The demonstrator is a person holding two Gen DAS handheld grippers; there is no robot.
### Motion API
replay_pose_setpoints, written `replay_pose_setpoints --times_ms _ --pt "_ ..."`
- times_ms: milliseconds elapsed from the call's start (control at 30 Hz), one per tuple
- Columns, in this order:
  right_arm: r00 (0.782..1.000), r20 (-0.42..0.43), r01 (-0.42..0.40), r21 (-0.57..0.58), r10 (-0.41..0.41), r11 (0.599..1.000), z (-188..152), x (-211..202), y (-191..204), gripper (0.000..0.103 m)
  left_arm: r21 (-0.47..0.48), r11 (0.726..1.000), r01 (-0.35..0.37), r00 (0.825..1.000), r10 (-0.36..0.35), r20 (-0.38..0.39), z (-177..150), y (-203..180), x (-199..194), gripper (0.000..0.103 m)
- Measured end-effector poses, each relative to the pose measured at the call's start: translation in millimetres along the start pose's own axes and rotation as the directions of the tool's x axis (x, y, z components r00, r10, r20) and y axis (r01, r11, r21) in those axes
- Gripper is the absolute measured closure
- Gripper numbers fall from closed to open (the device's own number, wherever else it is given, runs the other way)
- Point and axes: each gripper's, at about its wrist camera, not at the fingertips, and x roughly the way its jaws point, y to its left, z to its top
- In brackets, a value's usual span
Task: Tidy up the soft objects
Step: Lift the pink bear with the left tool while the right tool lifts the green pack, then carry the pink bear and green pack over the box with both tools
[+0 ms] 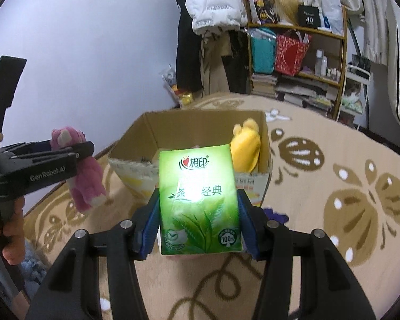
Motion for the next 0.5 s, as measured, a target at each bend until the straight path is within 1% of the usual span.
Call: replay_pose_setpoints --times_ms 200,333,500 --pt "0.998 0.054 0.019 -0.018 -0.018 1.0 16 3 3 0.047 0.029 0.999 -0.019 0.998 0.017 0.066 8 -8 -4 0.044" --pt "0.997 0.07 0.021 -0.017 -0.02 1.0 21 9 1 0.047 -0.001 0.999 -0.051 0.992 0.051 0.111 13 -6 -5 0.044" --pt "0.997 0.08 0.018 0.013 -0.019 1.0 26 12 -7 0.047 -0.044 0.997 -0.058 0.989 0.063 0.136 22 3 -4 0.043"
